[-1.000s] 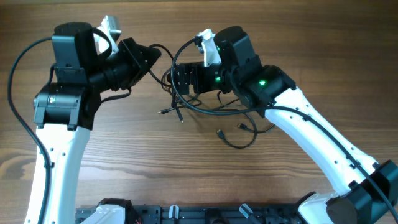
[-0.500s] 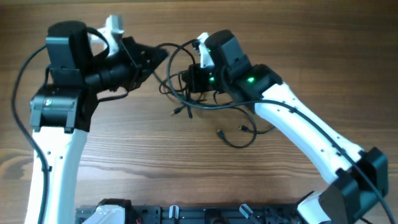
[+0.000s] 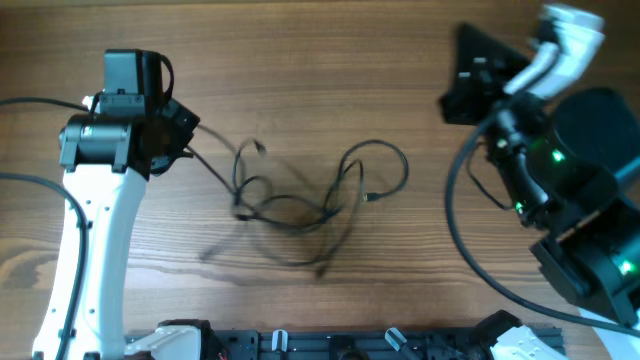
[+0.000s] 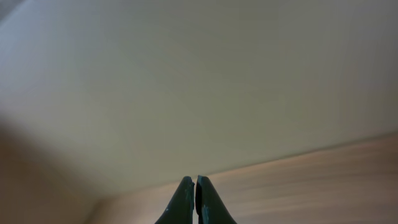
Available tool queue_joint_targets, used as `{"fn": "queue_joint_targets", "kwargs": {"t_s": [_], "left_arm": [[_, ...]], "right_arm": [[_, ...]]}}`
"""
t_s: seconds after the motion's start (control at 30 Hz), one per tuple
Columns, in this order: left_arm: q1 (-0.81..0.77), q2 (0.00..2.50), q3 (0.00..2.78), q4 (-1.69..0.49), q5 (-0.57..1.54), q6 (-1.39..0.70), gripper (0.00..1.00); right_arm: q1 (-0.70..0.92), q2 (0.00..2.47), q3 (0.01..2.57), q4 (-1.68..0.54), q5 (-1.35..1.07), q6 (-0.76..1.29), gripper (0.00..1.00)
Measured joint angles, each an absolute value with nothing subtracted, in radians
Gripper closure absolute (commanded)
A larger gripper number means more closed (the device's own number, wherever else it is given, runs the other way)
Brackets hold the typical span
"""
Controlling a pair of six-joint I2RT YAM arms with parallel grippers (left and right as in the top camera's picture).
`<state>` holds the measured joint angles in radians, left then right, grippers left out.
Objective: Untangle cables
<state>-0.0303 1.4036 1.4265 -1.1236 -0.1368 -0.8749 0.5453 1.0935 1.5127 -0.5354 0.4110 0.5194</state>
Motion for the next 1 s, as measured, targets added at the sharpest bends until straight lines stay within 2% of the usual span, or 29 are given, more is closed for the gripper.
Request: {"fn": "queue_joint_targets", "kwargs": {"t_s": [0.1,0.23,0.37,0.43,0.5,0.53,0.6,0.67,0.87,1.0], "left_arm": [[-0.03,1.429,1.426,-1.135,-0.179,-0.897,0.96],[-0.027,1.44,1.424,-1.062,-0.091,-0.874,0.96],[-0.024,1.438,1.419,-0.796,0.353,-0.71,0.96],[-0.025,1.432,1.413,-0.619,0.602,-0.692,0.96],[-0.025,1.411,1.413,-0.462,0.807,-0.743,0.96],[-0.025,1.397,1.412,-0.427,0.854,-0.768,0.96],[-0.025,1.351,1.413,-0.314,0.966,-0.863,0.96],[-0.025,1.324,1.413,-0.247,1.006,-0.924,0.96],[-0.026,1.226,1.413,-0.118,1.065,-1.108,0.96],[-0.026,1.214,1.413,-0.127,1.06,-1.155,0.96]], "right_arm": [[0.544,1.109,1.51,-0.642,0.566,0.52,0.96],[0.544,1.154,1.502,-0.729,0.559,0.52,0.92],[0.544,1.215,1.5,-0.771,0.379,0.52,0.88],[0.544,1.254,1.5,-0.78,0.257,0.517,0.79],[0.545,1.303,1.499,-0.782,0.132,0.5,0.64],[0.544,1.318,1.498,-0.783,0.091,0.49,0.57],[0.545,1.36,1.498,-0.784,-0.004,0.481,0.51],[0.545,1.393,1.498,-0.782,-0.057,0.481,0.48],[0.545,1.486,1.496,-0.746,-0.226,0.397,0.24],[0.545,1.49,1.496,-0.742,-0.343,0.291,0.23]]}}
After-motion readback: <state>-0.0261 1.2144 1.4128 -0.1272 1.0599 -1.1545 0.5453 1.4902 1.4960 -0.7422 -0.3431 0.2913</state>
